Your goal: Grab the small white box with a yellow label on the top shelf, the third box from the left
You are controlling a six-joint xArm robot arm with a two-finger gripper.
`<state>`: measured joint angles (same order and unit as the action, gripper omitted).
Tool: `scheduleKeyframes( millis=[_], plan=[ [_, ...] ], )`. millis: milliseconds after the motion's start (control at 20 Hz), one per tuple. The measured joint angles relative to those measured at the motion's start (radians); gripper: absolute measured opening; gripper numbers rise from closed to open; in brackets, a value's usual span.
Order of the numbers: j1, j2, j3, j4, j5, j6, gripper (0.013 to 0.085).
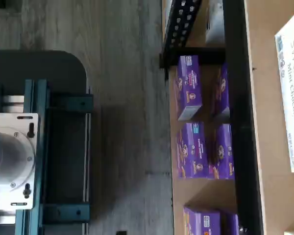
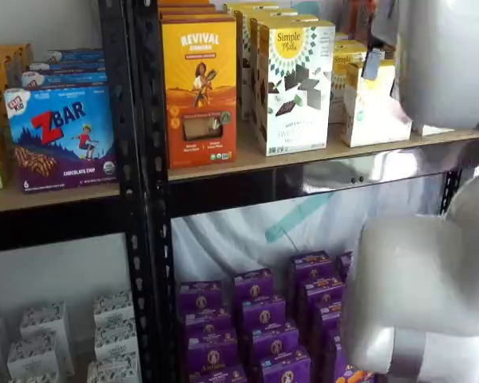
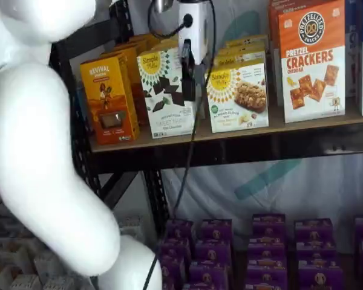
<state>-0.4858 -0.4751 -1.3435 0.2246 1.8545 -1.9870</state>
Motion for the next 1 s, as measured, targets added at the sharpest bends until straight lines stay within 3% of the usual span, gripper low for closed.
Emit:
scheduleKeyframes(
  millis=[150, 300, 400, 650, 800, 1000],
  plan=[
    [0.026, -0.017, 0.005, -0.058, -0.004, 0.008, 0.085],
    [0.018, -0.026, 0.008, -0.056, 0.004, 0.003, 0.085],
    [-0.007, -0.042, 0.025, -0.017, -0.014, -0.008, 0.085],
    [-0.097, -0.115, 0.119, 0.152, -0.16, -0.056, 0.085],
    [-0.12, -0.136, 0.165, 0.21, -0.265, -0.082, 0.085],
    [-0.131, -0.114, 0.172, 0.259, -0.339, -0.099, 0.085]
  ],
)
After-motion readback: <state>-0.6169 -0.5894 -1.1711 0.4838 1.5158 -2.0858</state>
